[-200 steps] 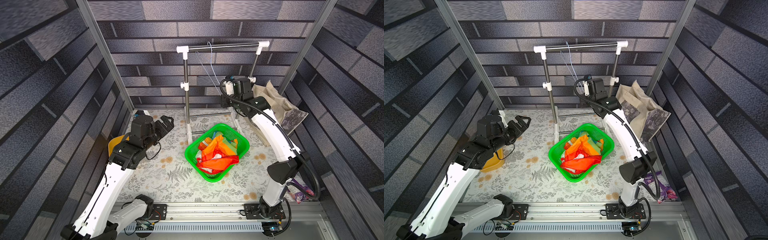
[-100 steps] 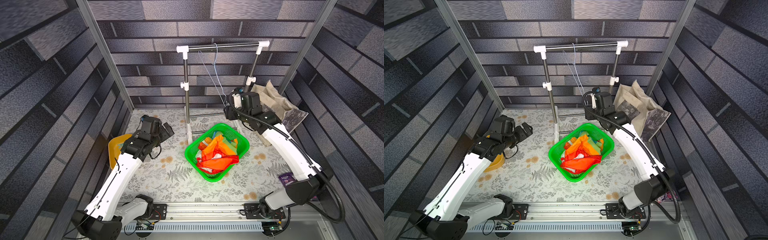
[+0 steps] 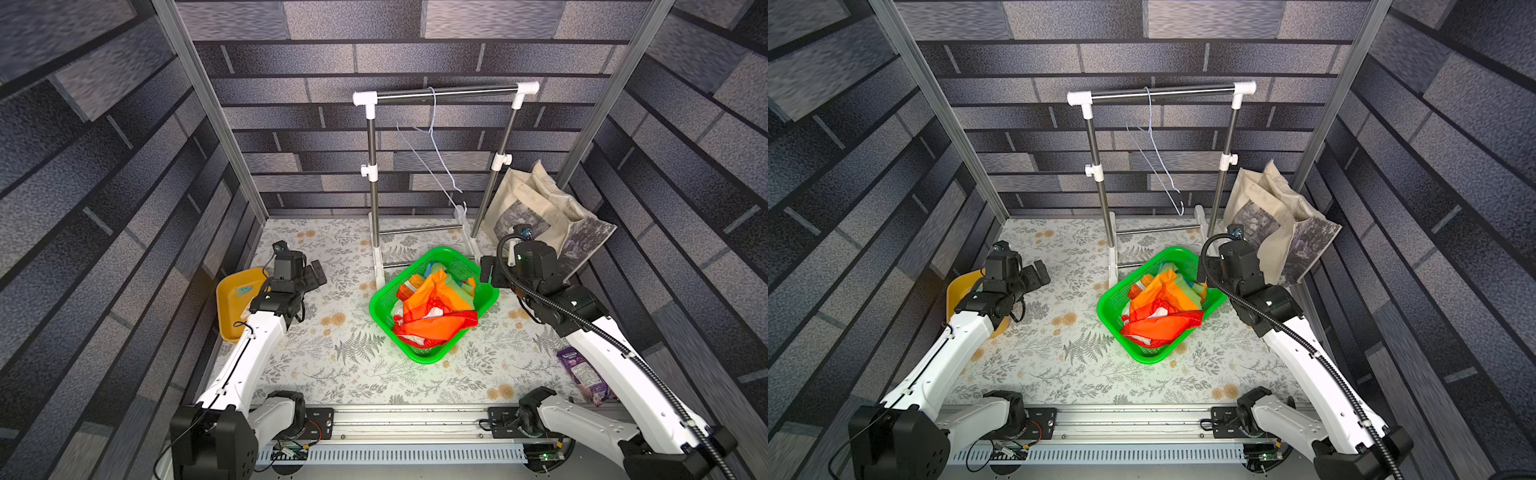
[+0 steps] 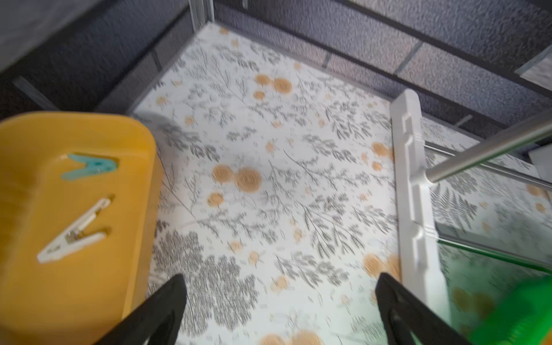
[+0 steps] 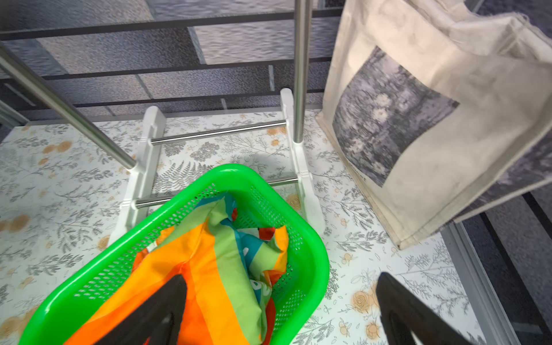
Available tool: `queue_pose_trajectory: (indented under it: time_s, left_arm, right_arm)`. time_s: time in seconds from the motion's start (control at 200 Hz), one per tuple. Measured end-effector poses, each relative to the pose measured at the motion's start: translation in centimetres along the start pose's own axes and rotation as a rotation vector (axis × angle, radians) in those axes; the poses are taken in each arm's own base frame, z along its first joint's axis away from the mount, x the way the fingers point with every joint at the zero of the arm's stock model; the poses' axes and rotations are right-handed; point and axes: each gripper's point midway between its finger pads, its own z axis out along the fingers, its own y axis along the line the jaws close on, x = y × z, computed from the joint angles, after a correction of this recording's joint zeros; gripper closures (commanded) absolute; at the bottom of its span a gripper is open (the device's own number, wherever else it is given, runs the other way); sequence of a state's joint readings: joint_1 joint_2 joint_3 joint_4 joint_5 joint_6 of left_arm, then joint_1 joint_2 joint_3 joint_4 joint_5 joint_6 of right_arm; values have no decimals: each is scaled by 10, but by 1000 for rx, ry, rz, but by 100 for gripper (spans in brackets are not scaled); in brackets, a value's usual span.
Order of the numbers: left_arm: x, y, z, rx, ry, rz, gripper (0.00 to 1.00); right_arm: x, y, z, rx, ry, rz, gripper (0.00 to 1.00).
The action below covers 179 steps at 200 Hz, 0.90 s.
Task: Remove the clothespins securing jackets to the hanger
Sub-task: Reset both arms
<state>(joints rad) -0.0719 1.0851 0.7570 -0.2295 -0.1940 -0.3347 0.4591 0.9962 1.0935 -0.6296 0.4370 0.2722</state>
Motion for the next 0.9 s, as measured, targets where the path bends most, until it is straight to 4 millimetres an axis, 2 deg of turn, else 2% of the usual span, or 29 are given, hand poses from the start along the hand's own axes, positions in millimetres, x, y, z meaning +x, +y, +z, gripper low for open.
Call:
queue_pose_trajectory:
  time_s: [0.105,0.2,0.296,0.396,0.496,0.671,0.801,0.897]
  left_arm:
    - [24,23,18,-66,-40,62,0]
    - [28,35,31,-112,-81,89,0]
    - [30,42,43,-135,-142,96,0]
    - [41,46,59,-145,-159,106,0]
    - [50,46,74,-145,-158,142,0]
    - [41,38,84,-109,-253,166,0]
    - [54,38,97,-97,-231,184,0]
    - [48,42,97,-93,-250,170,0]
  right_arm:
    - [36,-28,15,119,29,2,0]
    - [61,-56,29,232,21,-5,0]
    - [75,-80,41,332,-21,-25,0]
    - [86,-96,53,398,-66,-55,0]
    - [98,-105,67,430,-110,-77,0]
    - [121,-117,93,446,-151,-74,0]
    - [127,-117,115,423,-192,-70,0]
    - [131,-112,132,392,-225,-68,0]
